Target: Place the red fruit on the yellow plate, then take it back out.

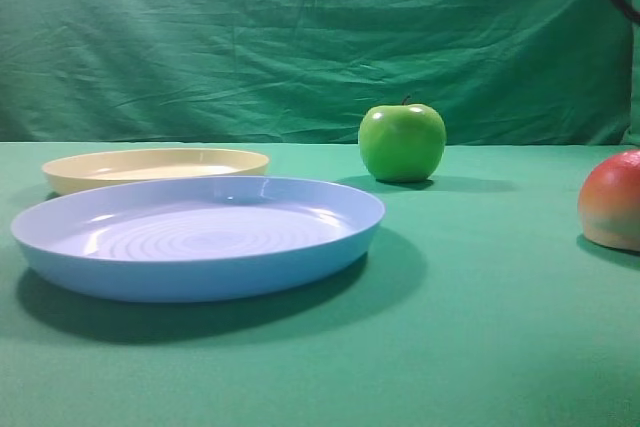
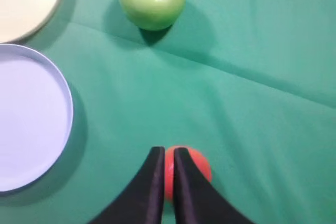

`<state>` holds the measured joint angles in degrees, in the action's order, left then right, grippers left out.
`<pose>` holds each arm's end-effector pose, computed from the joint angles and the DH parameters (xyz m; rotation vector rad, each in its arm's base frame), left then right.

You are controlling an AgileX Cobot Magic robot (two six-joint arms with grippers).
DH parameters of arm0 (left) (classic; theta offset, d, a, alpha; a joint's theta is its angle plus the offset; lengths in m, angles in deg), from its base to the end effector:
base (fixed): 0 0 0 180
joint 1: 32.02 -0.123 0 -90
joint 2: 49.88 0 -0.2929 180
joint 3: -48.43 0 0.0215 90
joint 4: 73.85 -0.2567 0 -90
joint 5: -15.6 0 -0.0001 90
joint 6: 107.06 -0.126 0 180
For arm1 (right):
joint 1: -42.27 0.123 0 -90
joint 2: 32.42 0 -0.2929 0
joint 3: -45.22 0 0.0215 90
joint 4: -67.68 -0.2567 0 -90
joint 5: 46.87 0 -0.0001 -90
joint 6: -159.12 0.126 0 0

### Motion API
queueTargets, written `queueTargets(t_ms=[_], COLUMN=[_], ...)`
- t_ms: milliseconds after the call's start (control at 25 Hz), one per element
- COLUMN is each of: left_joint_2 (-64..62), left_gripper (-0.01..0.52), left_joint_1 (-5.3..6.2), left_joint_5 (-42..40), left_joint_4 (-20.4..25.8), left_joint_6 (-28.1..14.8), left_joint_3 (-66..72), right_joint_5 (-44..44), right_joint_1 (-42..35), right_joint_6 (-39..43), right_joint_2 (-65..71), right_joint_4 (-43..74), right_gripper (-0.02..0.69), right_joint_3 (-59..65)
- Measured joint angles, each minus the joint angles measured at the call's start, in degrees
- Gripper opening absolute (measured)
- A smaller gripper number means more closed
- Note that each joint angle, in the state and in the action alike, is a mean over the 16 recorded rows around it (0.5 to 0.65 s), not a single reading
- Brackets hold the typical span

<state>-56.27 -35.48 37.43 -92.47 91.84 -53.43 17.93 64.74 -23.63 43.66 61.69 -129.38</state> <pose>0.0820 0.0200 0.1683 -0.1634 1.8310 0.1330 0.2265 0.1065 0.3624 -0.5406 2.5096 0.2700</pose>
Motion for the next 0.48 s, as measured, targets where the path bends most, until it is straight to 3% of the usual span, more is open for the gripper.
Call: queueTargets(t_ms=[480], left_joint_2=[0.0], left_gripper=[0.0], left_joint_1=[0.0], left_joint_5=[0.0], left_joint_4=[0.0], left_joint_6=[0.0], left_joint_3=[0.0], right_joint_5=[6.98], right_joint_1=[0.0], right_joint_6=[0.19], right_joint_2=[-19.64], right_joint_4=[-3.8], right_gripper=[0.0], right_joint_3=[0.33])
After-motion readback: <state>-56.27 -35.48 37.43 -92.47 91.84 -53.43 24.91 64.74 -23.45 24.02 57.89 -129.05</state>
